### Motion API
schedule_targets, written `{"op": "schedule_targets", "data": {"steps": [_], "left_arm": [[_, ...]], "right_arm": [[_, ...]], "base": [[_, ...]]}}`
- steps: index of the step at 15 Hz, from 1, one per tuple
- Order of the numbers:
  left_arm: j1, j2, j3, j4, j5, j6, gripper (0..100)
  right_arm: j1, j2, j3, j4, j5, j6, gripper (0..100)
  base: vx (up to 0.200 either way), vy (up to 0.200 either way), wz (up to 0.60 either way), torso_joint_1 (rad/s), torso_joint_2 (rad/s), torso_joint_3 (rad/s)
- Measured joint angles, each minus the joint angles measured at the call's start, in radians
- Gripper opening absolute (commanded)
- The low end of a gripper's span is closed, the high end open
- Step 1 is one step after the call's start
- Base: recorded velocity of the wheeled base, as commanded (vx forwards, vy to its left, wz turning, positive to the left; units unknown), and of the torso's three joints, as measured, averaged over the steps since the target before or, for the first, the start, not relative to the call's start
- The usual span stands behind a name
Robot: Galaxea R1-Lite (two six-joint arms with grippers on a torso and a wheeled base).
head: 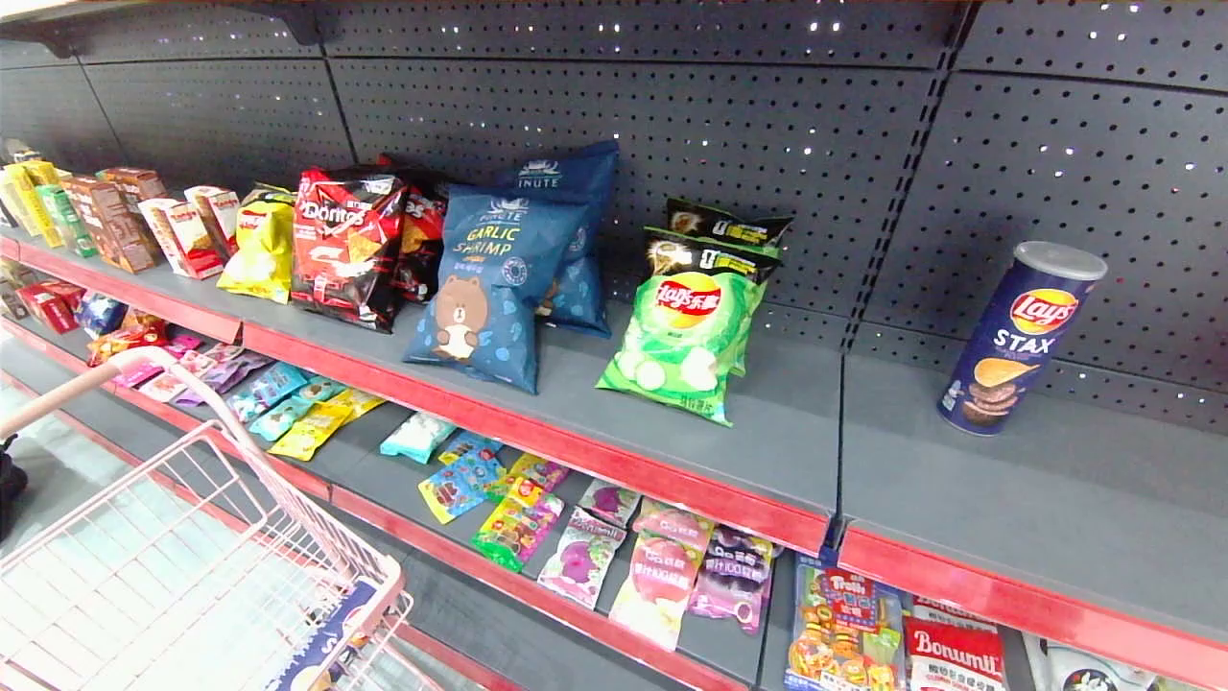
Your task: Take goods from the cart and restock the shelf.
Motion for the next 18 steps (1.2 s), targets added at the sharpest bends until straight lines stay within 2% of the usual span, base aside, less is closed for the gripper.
{"op": "schedule_targets", "data": {"steps": [2,4,6,7,9,12,13,14,15,16,17,18], "left_arm": [[-0.012,0.05,-0.088,-0.003,-0.001,-0.015,100],[-0.016,0.207,-0.317,0.036,0.011,-0.044,100],[0.003,0.4,-0.565,0.143,0.038,-0.039,100],[0.024,0.492,-0.661,0.254,0.049,-0.024,100],[0.086,0.68,-0.749,0.406,0.063,-0.005,100],[0.16,0.979,-0.78,0.492,0.057,0.023,100],[0.174,1.07,-0.781,0.504,0.041,0.048,100],[0.186,1.159,-0.781,0.509,0.02,0.087,100],[0.205,1.254,-0.783,0.5,-0.002,0.141,100],[0.226,1.344,-0.788,0.473,-0.016,0.206,100],[0.256,1.44,-0.793,0.44,-0.029,0.294,100],[0.29,1.529,-0.801,0.402,-0.039,0.402,100]], "right_arm": [[0.0,0.0,0.0,0.0,0.0,0.0,100],[0.0,0.0,0.0,0.0,0.0,-0.002,100],[0.0,0.0,0.0,0.0,0.0,-0.002,100],[0.0,0.0,0.0,0.0,0.0,-0.001,100],[0.0,0.0,0.0,0.0,0.0,-0.001,100],[0.0,0.0,0.0,0.0,0.0,-0.002,100],[0.0,0.0,0.0,0.0,0.0,-0.001,100],[0.0,0.0,0.0,0.0,0.0,-0.003,100],[0.0,0.0,0.0,0.0,0.001,-0.004,100],[0.0,0.0,0.0,0.0,0.0,-0.004,100],[0.0,0.0,0.0,0.0,-0.001,-0.005,100],[0.0,0.0,0.0,0.0,-0.002,-0.006,100]], "base": [[0.0,0.0,0.0,0.0,0.0,0.0],[0.0,0.0,0.0,0.0,0.0,0.0],[0.0,0.0,0.0,0.0,0.0,0.0],[0.0,0.0,0.0,0.0,0.0,0.0],[0.0,0.0,0.0,0.0,0.0,0.0],[0.0,0.0,0.0,0.0,0.0,0.0],[0.0,0.0,0.0,0.0,0.0,0.0],[0.0,0.0,0.0,0.0,0.0,0.0],[0.0,0.0,0.0,0.0,0.0,0.0],[0.0,0.0,0.0,0.0,0.0,0.0],[0.0,0.0,0.0,0.0,0.0,0.0],[0.0,0.0,0.0,0.0,0.0,0.0]]}}
